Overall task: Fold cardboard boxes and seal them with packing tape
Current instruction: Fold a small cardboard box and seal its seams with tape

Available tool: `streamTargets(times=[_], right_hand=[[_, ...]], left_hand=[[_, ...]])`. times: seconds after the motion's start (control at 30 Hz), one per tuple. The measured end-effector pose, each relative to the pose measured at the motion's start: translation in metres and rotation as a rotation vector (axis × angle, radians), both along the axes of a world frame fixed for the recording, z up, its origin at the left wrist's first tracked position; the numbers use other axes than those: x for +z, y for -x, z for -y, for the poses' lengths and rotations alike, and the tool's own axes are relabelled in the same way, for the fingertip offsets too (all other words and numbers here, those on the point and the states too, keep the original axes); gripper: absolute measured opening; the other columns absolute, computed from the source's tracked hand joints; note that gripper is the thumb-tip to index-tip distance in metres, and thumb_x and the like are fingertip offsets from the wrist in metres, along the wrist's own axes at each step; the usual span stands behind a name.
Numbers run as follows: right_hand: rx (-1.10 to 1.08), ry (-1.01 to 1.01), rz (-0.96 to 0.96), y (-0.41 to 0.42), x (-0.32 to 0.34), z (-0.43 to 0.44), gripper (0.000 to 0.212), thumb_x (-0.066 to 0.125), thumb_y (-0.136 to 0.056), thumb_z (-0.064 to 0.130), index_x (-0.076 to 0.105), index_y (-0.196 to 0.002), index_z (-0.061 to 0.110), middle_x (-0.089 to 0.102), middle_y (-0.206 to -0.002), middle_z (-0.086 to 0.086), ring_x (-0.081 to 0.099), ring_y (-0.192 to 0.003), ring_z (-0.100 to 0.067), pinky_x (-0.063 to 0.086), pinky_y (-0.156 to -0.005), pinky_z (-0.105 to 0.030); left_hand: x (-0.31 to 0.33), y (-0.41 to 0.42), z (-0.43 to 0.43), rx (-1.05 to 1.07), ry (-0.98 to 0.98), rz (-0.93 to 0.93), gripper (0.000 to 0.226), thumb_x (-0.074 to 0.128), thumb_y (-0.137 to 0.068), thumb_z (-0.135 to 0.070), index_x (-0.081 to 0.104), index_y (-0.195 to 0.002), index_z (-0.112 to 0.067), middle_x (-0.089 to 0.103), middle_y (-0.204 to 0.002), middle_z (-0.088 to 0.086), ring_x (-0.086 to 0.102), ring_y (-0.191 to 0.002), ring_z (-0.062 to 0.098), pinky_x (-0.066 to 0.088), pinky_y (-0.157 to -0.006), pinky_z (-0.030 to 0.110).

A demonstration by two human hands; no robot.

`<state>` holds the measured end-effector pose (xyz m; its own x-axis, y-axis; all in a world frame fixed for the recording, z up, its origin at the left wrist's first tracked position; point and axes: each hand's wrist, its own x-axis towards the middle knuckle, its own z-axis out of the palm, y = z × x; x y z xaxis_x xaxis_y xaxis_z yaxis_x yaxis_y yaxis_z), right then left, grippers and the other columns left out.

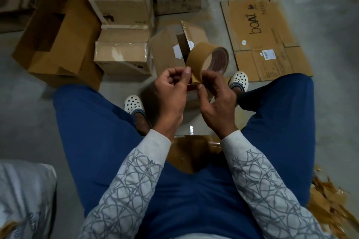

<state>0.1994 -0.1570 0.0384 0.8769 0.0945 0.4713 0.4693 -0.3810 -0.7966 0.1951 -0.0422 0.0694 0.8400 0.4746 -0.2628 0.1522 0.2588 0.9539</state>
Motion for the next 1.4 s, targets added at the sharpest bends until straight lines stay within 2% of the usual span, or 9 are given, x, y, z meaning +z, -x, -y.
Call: streamTargets(times=[0.3, 0.53, 0.67, 0.77, 0.87, 0.97, 1.07, 1.23, 1.4], right_hand=[[-0.105, -0.019, -0.070, 0.003, -0.009, -0.010, 0.025, 0.063, -0.092, 0.001, 0.055, -0.116, -0.001, 0.062, -0.108, -0.016, 0.065, -0.094, -0.025, 0.058, -0.077, -0.040], [-0.083, -0.040, -0.074, 0.004, -0.003, -0.007, 0.021, 0.063, -0.091, -0.003, 0.053, -0.110, -0.001, 0.058, -0.102, -0.002, 0.063, -0.088, -0.013, 0.054, -0.076, -0.018], [-0.088, -0.055, -0.079, 0.003, -0.002, -0.007, 0.021, 0.062, -0.090, -0.005, 0.053, -0.109, -0.004, 0.058, -0.101, -0.002, 0.061, -0.086, -0.005, 0.051, -0.077, -0.013], [-0.089, -0.069, -0.089, 0.001, -0.003, -0.006, 0.022, 0.062, -0.090, -0.005, 0.053, -0.109, -0.004, 0.057, -0.099, 0.009, 0.060, -0.088, 0.006, 0.052, -0.078, -0.016], [-0.014, -0.130, -0.122, 0.002, -0.002, -0.005, 0.028, 0.064, -0.089, -0.006, 0.051, -0.114, -0.004, 0.055, -0.105, 0.015, 0.060, -0.097, 0.004, 0.055, -0.083, -0.023], [0.105, -0.428, -0.325, 0.002, 0.003, -0.004, 0.034, 0.063, -0.093, 0.011, 0.049, -0.124, 0.011, 0.060, -0.113, -0.003, 0.063, -0.107, -0.018, 0.054, -0.088, -0.034], [0.053, -0.765, -0.623, -0.003, 0.010, -0.008, 0.016, 0.059, -0.100, 0.026, 0.057, -0.115, 0.020, 0.061, -0.113, -0.013, 0.064, -0.105, -0.026, 0.055, -0.083, -0.043], [0.037, -0.936, -0.723, -0.005, 0.012, -0.009, 0.002, 0.055, -0.104, 0.016, 0.054, -0.104, 0.015, 0.068, -0.107, -0.009, 0.064, -0.107, -0.030, 0.054, -0.084, -0.050], [0.053, -0.884, -0.690, -0.003, 0.012, -0.008, 0.012, 0.055, -0.103, 0.014, 0.051, -0.114, 0.014, 0.074, -0.105, -0.001, 0.069, -0.108, -0.026, 0.055, -0.090, -0.052]], left_hand=[[0.000, 0.005, 0.007, -0.017, -0.107, -0.009, 0.020, 0.075, -0.090, -0.013, 0.076, -0.108, -0.004, 0.077, -0.098, 0.007, 0.075, -0.092, 0.017, 0.063, -0.082, 0.040], [0.005, 0.006, 0.007, -0.012, -0.244, 0.036, 0.011, 0.077, -0.087, -0.010, 0.078, -0.098, -0.008, 0.077, -0.088, -0.001, 0.075, -0.083, 0.011, 0.064, -0.078, 0.040], [0.009, 0.004, 0.009, -0.020, -0.303, 0.017, 0.007, 0.078, -0.085, -0.016, 0.076, -0.091, -0.014, 0.075, -0.081, -0.005, 0.072, -0.077, 0.007, 0.064, -0.073, 0.038], [0.008, -0.003, 0.011, -0.013, -0.296, -0.037, 0.008, 0.076, -0.084, -0.027, 0.073, -0.086, -0.020, 0.073, -0.079, -0.006, 0.072, -0.078, 0.012, 0.063, -0.073, 0.045], [0.005, -0.006, 0.012, -0.021, -0.267, -0.031, 0.008, 0.073, -0.085, -0.027, 0.070, -0.087, -0.020, 0.072, -0.084, -0.002, 0.070, -0.082, 0.017, 0.062, -0.075, 0.050], [0.000, -0.004, 0.010, -0.038, -0.410, 0.019, 0.007, 0.072, -0.084, -0.023, 0.068, -0.089, -0.020, 0.070, -0.084, -0.005, 0.068, -0.081, 0.014, 0.061, -0.076, 0.044], [-0.005, 0.000, 0.011, -0.052, -0.605, 0.085, 0.006, 0.071, -0.086, -0.021, 0.067, -0.089, -0.019, 0.068, -0.084, -0.007, 0.066, -0.079, 0.010, 0.059, -0.073, 0.039], [-0.013, 0.005, 0.016, -0.020, -0.562, 0.132, 0.013, 0.070, -0.095, -0.024, 0.074, -0.104, -0.016, 0.073, -0.092, -0.008, 0.070, -0.082, 0.003, 0.062, -0.074, 0.030], [-0.012, 0.003, 0.016, 0.036, -0.641, 0.198, 0.018, 0.078, -0.090, -0.019, 0.078, -0.105, -0.009, 0.077, -0.097, 0.002, 0.071, -0.083, 0.003, 0.056, -0.071, 0.012]])
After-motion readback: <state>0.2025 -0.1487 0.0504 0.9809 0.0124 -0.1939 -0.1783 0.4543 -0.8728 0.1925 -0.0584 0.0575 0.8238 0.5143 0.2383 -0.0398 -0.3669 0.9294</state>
